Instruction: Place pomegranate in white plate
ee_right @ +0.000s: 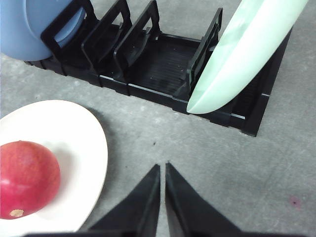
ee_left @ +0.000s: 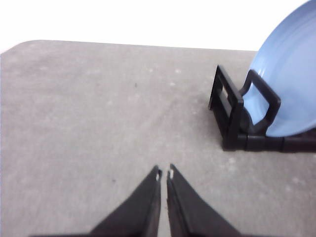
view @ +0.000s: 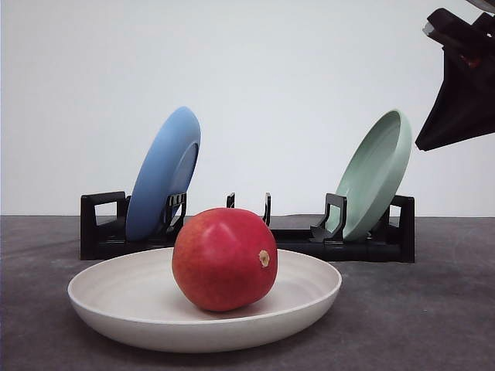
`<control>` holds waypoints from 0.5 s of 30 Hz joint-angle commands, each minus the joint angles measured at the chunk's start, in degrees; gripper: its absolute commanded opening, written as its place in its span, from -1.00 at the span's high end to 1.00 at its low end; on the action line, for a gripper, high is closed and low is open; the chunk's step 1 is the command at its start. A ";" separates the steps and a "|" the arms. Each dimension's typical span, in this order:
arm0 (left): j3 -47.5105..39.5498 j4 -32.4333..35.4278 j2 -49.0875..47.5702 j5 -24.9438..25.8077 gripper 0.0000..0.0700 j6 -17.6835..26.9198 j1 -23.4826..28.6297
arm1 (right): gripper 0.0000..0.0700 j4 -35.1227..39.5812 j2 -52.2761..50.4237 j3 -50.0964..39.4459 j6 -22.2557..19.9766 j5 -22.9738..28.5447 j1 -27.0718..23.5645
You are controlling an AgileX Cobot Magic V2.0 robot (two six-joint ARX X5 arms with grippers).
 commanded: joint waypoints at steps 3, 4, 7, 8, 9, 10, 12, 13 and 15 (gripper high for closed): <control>-0.83 0.29 -0.07 0.90 1.00 0.66 0.15 | 0.97 0.56 0.31 0.26 -0.39 -0.02 0.24; -0.83 0.28 -0.07 1.10 1.00 1.16 0.15 | 0.97 0.59 0.31 0.26 -0.40 -0.02 0.24; -0.83 0.28 -0.07 1.28 1.00 2.70 0.15 | 0.97 0.59 0.31 0.26 -0.39 -0.02 0.24; -0.83 0.28 -0.07 1.28 1.00 3.11 0.15 | 0.97 0.66 0.31 0.26 -0.39 -0.02 0.24; -0.83 0.28 -0.07 1.27 1.00 3.73 0.15 | 0.97 0.77 0.31 0.26 -0.39 -0.01 0.24; -0.83 0.29 -0.07 1.25 1.00 4.20 0.15 | 0.97 0.93 0.31 0.26 -0.39 -0.01 0.24; -0.83 0.33 -0.07 1.24 1.00 4.33 0.15 | 0.97 1.55 0.31 0.26 -0.39 -0.02 0.24; -0.83 0.33 -0.07 1.24 1.00 4.33 0.15 | 0.97 1.97 0.31 0.26 -0.39 -0.02 0.24; -0.83 0.35 -0.07 1.24 1.00 4.33 0.15 | 0.97 2.86 0.31 0.26 -0.39 -0.02 0.24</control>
